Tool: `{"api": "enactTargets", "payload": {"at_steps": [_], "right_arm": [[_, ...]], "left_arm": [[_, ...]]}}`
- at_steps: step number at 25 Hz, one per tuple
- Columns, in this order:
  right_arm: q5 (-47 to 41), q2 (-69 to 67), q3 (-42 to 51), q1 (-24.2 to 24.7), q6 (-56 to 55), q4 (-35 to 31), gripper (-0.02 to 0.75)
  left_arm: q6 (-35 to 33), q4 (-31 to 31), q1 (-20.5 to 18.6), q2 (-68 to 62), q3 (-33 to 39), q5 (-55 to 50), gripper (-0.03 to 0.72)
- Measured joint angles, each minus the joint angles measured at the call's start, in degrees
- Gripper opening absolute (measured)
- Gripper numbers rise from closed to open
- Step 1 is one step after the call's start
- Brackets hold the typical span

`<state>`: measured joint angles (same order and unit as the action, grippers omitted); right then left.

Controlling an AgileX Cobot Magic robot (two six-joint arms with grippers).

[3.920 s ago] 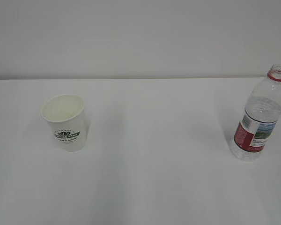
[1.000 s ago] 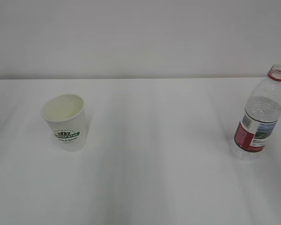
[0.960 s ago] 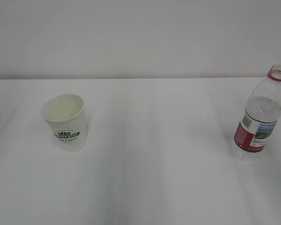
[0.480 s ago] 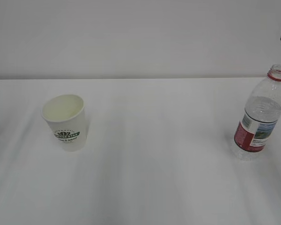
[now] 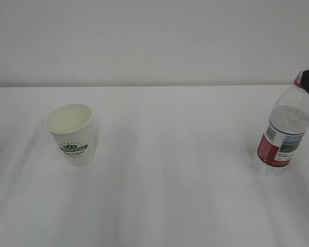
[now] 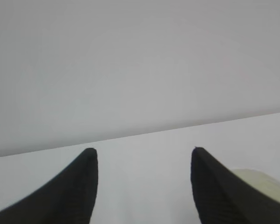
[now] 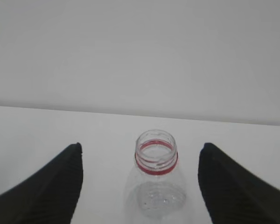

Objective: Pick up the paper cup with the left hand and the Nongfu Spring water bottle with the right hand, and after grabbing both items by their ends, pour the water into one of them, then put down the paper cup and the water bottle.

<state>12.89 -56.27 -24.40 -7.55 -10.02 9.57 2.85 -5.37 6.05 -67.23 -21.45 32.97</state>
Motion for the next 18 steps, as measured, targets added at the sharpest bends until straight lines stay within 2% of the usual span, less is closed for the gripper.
{"api": "enactTargets", "payload": {"at_steps": [11, 18], "right_arm": [[0.29, 0.0, 4.78, 0.0, 0.0, 0.0, 0.581], [9.44, -2.43, 11.2, 0.0, -0.09, -0.22, 0.581]], "left_arm": [[4.2, -3.83, 0.12, -2.46, 5.38, 4.86, 0.461], [6.99, -5.01, 0.12, -5.86, 5.61, 9.48, 0.461]]}}
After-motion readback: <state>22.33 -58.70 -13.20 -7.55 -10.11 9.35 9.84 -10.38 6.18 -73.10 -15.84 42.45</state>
